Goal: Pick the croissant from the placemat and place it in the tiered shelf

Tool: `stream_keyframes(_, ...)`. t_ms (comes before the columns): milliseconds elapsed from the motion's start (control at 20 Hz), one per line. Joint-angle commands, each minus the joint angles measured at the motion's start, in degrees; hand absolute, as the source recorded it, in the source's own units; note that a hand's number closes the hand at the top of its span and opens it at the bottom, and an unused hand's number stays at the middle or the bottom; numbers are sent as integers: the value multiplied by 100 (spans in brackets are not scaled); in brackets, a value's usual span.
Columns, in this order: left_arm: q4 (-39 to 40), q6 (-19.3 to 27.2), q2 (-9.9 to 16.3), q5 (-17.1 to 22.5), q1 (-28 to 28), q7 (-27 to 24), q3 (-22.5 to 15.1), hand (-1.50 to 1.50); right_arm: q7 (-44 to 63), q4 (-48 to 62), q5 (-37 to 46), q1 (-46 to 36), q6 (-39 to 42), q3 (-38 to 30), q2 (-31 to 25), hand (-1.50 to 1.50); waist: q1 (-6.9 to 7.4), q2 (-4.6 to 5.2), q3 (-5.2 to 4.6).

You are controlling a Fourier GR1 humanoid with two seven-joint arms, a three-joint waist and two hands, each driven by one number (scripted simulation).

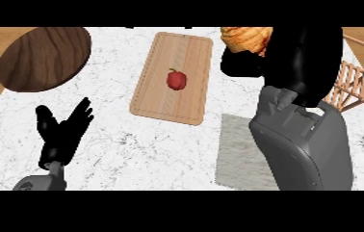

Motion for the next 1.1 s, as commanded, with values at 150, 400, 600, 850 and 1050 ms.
stream_keyframes(150, 44, 8, 1, -17, 29, 115, 34, 0, 498, 289, -294, -1277, 1098, -1497, -518, 150, -95, 13, -2)
stream_keyframes(400, -105, -25, -115, -72, 202, 27, -68, 0, 220, 1111, -68, -1845, 847, -1938, -820, 150, -8, 31, -3)
stream_keyframes(600, -135, -84, -103, -128, 410, -108, -68, 0, -414, 1597, -373, -2069, 1040, -2477, -1462, 150, -3, 32, -1)
stream_keyframes(850, 95, -6, -181, -154, 62, -12, 18, 0, -873, 2345, -658, -2333, 932, -2724, -1724, 150, -19, 45, -2)
stream_keyframes(1050, 120, -274, -56, 21, 96, -65, 163, 0, -1426, 2892, -988, -2359, 1206, -3014, -2254, 150, -8, 51, -2)
